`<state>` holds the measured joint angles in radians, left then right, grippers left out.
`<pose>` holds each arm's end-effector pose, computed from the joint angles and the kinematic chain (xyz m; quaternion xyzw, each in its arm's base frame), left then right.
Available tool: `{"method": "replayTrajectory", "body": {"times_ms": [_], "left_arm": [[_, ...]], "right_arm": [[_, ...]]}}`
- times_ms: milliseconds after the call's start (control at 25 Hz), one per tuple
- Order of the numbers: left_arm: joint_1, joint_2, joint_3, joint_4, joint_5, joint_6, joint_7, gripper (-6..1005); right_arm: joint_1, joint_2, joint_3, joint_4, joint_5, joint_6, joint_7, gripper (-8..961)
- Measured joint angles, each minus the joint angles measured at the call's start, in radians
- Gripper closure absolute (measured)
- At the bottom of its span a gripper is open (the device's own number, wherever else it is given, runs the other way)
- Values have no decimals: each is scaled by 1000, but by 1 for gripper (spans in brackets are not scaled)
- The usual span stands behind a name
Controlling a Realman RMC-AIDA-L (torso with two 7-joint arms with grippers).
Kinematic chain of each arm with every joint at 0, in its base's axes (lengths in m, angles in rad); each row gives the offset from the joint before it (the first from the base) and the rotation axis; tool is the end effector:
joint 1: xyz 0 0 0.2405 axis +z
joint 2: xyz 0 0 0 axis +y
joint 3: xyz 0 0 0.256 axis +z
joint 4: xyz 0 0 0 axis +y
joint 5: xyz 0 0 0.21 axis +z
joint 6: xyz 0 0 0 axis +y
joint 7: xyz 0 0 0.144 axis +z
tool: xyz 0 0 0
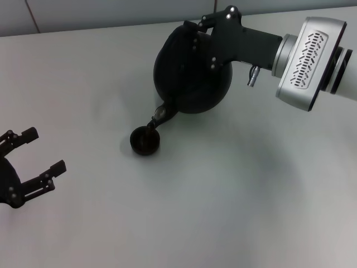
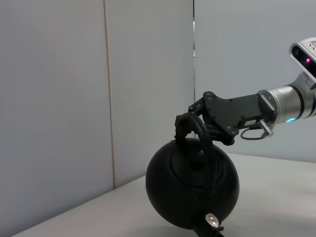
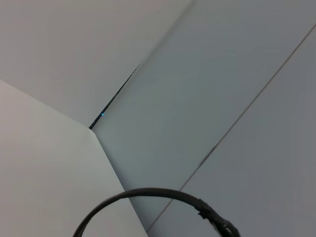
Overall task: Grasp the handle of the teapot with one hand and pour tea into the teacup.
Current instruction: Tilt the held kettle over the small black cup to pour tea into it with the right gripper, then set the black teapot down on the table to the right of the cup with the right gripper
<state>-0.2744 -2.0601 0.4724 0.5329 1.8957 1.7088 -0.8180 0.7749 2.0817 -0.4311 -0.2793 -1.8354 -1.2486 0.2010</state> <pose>-0.3320 0.2456 0.0231 -0.9054 -0.1145 -0.3000 0.2777 0.2167 0.4009 -0.0291 -0.8851 -0.1855 0.1956 0.3793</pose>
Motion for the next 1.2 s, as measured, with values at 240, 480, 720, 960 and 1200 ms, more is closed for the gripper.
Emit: {"method": "replayTrajectory", "body": {"times_ms": [240, 480, 720, 960, 1200], "left_arm": [[3, 0, 0, -1, -5, 0, 0, 138], [2, 0, 0, -1, -5, 0, -1, 139], [2, 0, 0, -1, -6, 0, -2, 139], [-1, 0, 0, -1, -7, 0, -4, 139], [-2, 0, 0, -1, -10, 0, -2, 139]], "right_arm": [[0, 0, -1, 0, -4, 0, -1, 870], [1, 0, -2, 2, -2, 0, -20, 870], [1, -1, 7, 2, 3, -5, 96, 871], [-2, -3, 10, -5, 3, -2, 222, 871], [-40, -3, 16, -10, 77, 2, 368, 872]]}}
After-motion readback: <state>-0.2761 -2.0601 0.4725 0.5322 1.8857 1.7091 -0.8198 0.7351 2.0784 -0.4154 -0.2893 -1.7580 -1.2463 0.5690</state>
